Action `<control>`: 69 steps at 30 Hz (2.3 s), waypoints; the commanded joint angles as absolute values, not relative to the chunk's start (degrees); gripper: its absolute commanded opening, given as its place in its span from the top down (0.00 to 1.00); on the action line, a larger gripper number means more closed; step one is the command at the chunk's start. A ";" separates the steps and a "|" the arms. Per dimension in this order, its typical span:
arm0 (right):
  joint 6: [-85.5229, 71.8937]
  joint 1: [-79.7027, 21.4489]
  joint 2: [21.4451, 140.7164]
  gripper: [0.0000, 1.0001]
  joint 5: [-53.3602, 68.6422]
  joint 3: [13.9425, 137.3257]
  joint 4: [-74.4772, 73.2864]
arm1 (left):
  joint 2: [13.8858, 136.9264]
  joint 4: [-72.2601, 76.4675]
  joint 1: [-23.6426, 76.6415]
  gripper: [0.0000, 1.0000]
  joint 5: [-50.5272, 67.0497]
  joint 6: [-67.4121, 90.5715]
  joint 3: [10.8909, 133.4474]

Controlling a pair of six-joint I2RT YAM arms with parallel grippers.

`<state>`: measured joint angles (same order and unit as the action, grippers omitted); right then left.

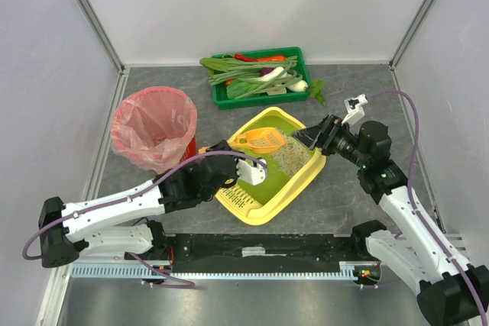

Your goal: Clean the litter box

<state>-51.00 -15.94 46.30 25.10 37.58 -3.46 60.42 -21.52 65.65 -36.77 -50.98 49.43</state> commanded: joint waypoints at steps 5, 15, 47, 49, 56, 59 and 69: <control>-52.91 -22.40 52.99 0.20 24.61 41.48 2.54 | 56.25 -5.63 68.20 0.98 -40.08 -61.86 45.45; -56.42 -26.80 58.70 0.27 24.78 41.13 9.57 | 49.31 -3.52 69.96 0.98 -37.97 -64.60 39.73; -56.17 -28.92 59.07 1.00 27.17 37.26 18.02 | 45.79 -21.87 71.19 0.21 -28.58 -46.51 41.65; -54.59 -28.92 58.62 1.00 26.37 37.96 17.14 | 46.05 -24.95 71.19 0.18 -25.25 -39.58 43.67; -46.08 -28.92 59.06 1.00 25.23 42.36 9.59 | 47.46 -36.28 71.10 0.11 -15.49 -22.17 48.16; -41.94 -28.92 58.80 1.00 24.70 43.85 5.72 | 48.16 -38.66 70.84 0.11 -10.12 -16.71 50.09; -39.11 -28.83 56.87 1.00 25.40 44.39 1.23 | 47.29 -38.59 53.64 0.11 7.54 -3.08 53.97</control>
<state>-40.91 -29.15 59.05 27.05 42.48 1.67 48.16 -39.00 60.40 -3.64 -12.64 51.57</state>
